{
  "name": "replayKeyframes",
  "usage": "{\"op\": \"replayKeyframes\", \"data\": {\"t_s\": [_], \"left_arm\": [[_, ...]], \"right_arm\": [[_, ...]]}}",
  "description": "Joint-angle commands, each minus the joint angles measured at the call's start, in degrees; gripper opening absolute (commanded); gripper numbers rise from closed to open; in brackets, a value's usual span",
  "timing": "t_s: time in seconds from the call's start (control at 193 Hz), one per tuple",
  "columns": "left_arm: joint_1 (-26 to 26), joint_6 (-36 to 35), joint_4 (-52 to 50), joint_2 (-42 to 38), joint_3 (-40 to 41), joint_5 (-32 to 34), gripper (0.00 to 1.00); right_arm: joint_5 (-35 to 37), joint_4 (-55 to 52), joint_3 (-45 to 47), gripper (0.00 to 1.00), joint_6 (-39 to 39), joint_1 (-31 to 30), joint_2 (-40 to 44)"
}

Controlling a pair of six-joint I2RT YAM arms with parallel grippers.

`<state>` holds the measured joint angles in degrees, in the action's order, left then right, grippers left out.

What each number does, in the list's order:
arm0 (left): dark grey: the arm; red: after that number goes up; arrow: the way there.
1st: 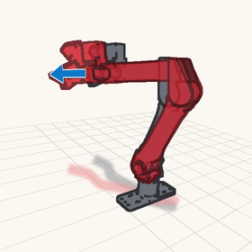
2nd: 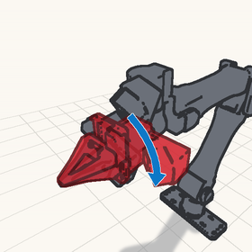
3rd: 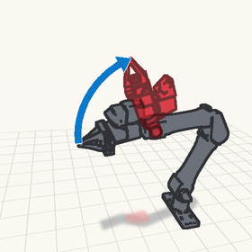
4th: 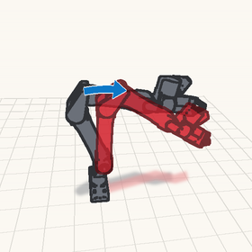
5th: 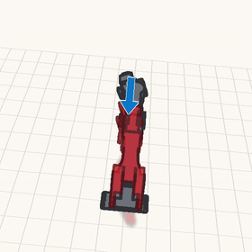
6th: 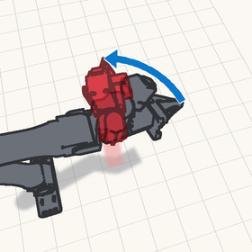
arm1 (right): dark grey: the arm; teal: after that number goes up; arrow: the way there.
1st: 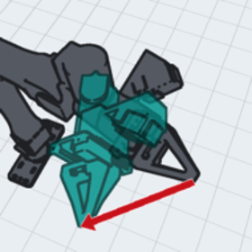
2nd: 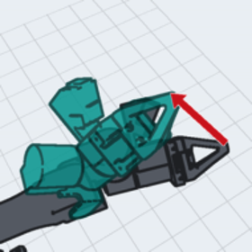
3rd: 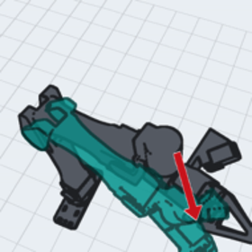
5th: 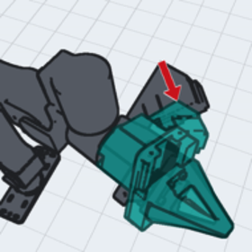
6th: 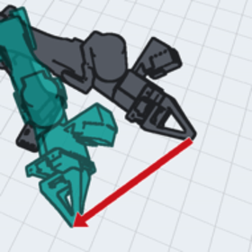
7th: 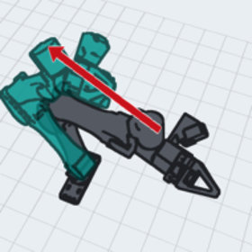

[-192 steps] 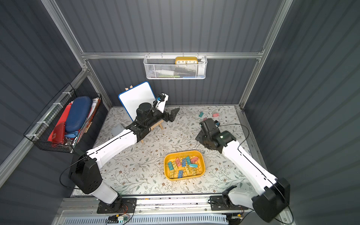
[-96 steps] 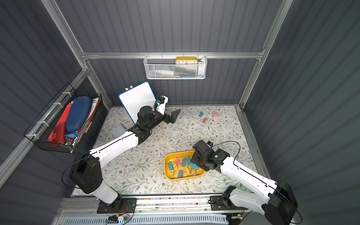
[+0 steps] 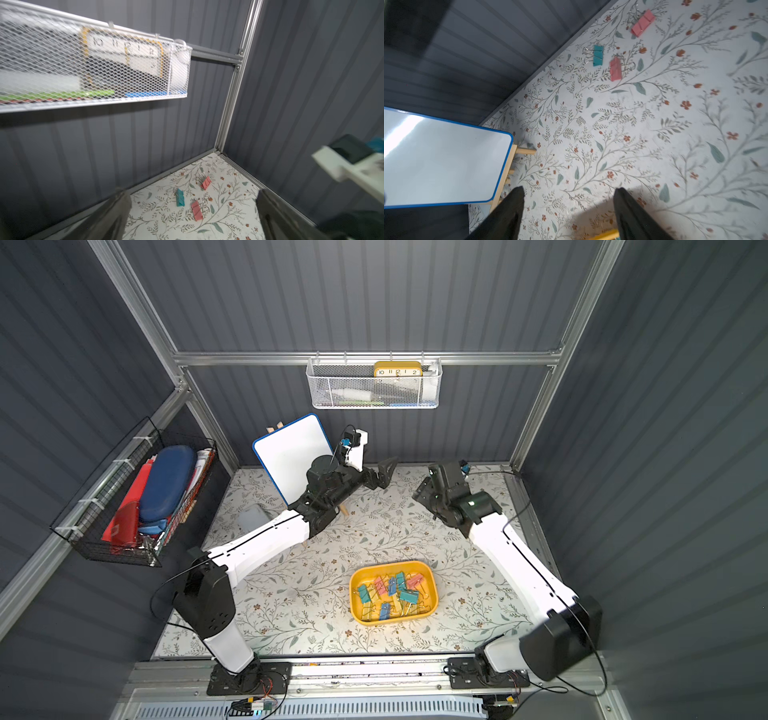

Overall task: Put the binder clips in the storage box
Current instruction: Pick up the binder clip at the center of the board.

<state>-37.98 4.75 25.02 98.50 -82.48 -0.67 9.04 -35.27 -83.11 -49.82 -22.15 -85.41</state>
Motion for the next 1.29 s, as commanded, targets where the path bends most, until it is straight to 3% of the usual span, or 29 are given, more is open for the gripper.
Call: {"op": "replayKeyframes", "data": {"t_s": [0.0,0.264,0.6,0.641,0.765,0.89,1.003,1.112,1.283], "left_arm": [[3.61,-3.22,0.08,-6.32,3.58,1.61,0.99],[6.95,-5.33,3.96,-10.62,12.42,0.08,0.99],[5.58,-4.69,3.04,-9.22,12.00,-2.30,0.99],[5.40,-4.54,3.02,-8.95,11.73,-2.69,0.99],[5.14,-4.34,3.02,-8.25,11.73,-3.11,0.99],[4.78,-4.78,2.89,-7.70,11.73,-3.09,0.99],[4.42,-5.11,2.76,-8.05,11.72,-4.31,0.99],[4.23,-6.00,2.65,-7.90,11.44,-6.71,0.99],[3.99,-11.07,1.57,-7.46,10.93,-16.00,0.99]], "right_arm": [[-0.35,1.44,-3.98,0.70,-0.07,2.79,-10.64],[-3.34,3.28,-17.61,0.70,0.76,11.36,-32.43],[-11.02,8.88,-21.65,0.76,-1.00,17.33,-43.61],[-13.00,8.89,-23.04,0.72,-1.13,17.70,-45.12],[-15.99,8.89,-26.22,0.46,-1.59,18.53,-48.24],[-16.31,10.96,-24.49,0.17,-1.79,18.94,-47.29],[-18.14,11.16,-21.65,0.00,-0.34,18.94,-44.14],[-18.30,11.52,-16.42,0.00,1.83,18.92,-37.71],[-22.04,14.51,-3.64,0.00,2.68,18.81,-23.83]]}}
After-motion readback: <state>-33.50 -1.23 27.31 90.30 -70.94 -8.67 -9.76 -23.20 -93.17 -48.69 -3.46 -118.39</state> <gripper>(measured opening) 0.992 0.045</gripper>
